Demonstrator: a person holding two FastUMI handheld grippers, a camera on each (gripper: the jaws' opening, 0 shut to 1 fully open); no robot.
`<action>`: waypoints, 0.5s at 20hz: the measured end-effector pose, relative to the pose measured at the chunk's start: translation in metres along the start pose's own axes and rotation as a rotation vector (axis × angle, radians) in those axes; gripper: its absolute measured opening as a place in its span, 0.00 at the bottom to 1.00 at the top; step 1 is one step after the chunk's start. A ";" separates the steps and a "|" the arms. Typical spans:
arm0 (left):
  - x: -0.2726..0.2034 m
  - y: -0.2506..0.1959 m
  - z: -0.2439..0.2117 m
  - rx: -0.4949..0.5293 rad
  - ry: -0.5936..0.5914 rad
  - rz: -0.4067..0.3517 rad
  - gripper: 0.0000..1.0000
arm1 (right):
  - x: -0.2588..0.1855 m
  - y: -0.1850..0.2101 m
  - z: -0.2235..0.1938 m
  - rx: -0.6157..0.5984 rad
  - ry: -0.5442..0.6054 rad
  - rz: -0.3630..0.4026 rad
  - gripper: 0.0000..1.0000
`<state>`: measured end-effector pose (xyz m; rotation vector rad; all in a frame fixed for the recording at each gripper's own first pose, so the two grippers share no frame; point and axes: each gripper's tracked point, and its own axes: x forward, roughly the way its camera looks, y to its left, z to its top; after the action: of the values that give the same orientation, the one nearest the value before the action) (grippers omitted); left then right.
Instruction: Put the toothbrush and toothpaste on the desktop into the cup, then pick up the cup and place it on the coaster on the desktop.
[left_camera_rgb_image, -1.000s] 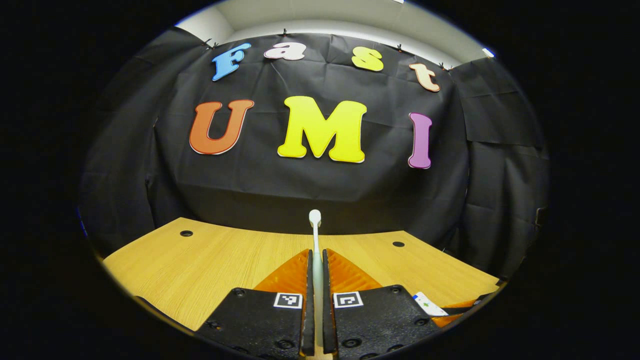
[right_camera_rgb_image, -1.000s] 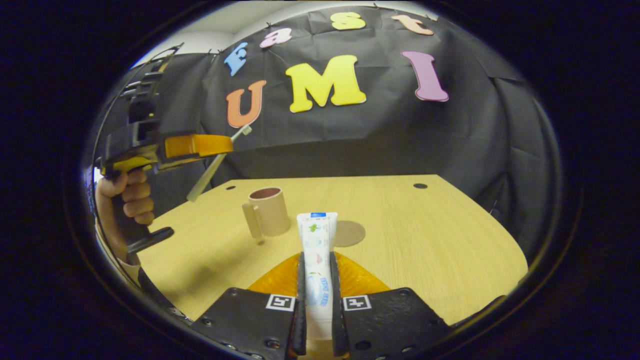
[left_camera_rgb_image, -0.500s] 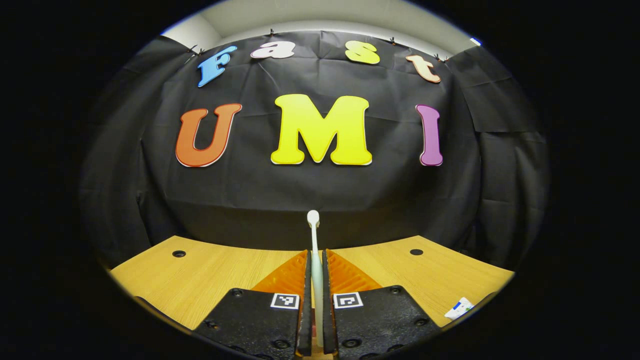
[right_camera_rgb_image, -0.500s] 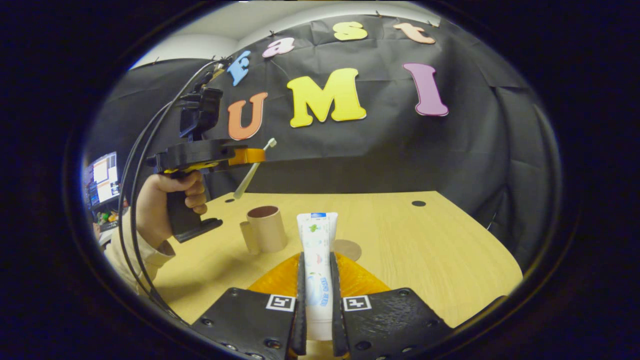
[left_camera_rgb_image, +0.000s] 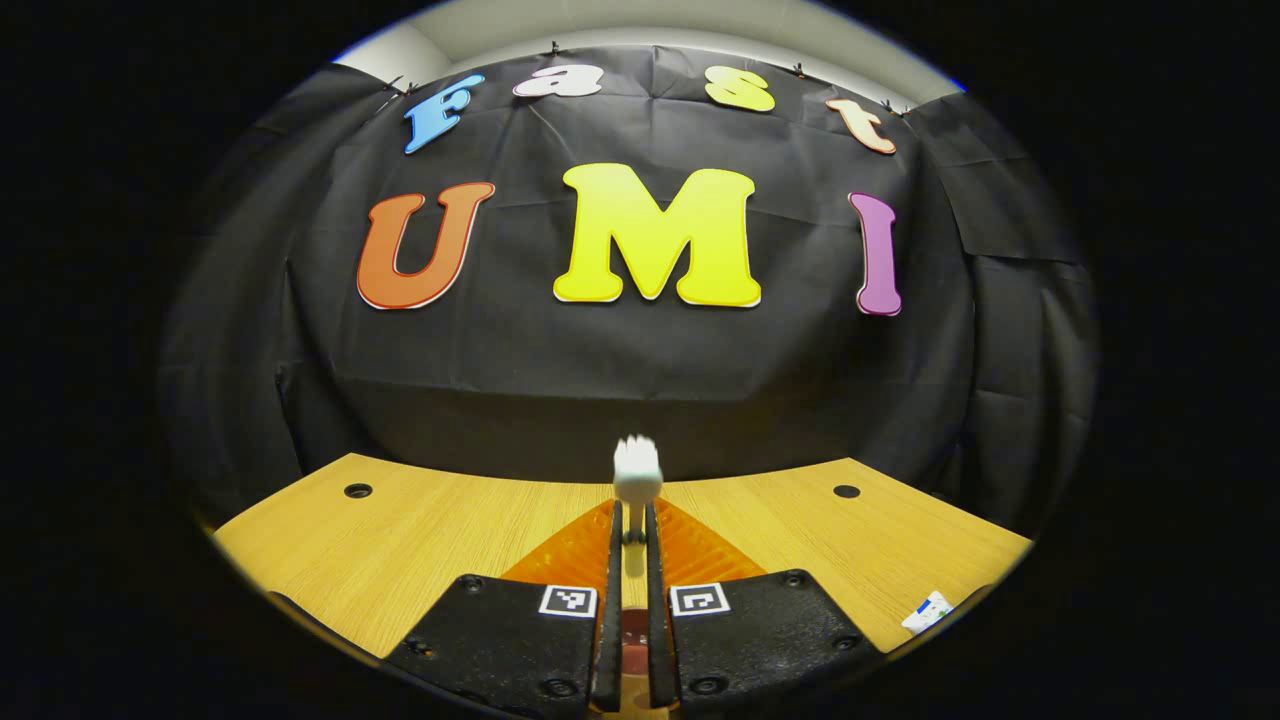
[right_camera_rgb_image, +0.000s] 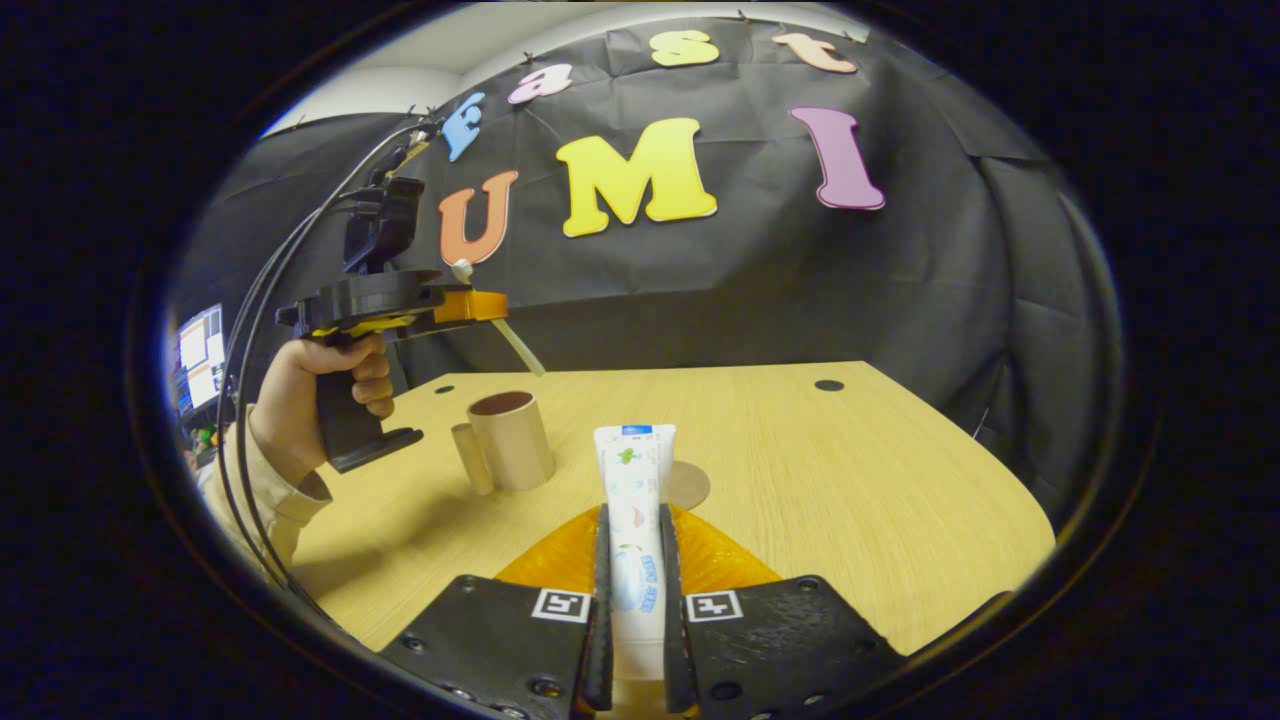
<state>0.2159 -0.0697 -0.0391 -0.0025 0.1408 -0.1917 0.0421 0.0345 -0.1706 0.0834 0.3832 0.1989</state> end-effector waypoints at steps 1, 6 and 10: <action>0.000 -0.001 0.003 0.001 -0.009 0.000 0.12 | 0.000 0.000 -0.001 0.003 0.002 0.002 0.20; -0.005 -0.002 0.015 0.018 -0.041 -0.004 0.12 | -0.001 0.001 -0.005 0.006 0.008 0.004 0.20; -0.007 0.001 0.009 0.018 -0.029 0.006 0.12 | -0.002 0.003 -0.007 0.013 0.015 0.012 0.20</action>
<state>0.2104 -0.0677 -0.0290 0.0130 0.1101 -0.1872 0.0377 0.0373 -0.1758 0.0972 0.3986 0.2087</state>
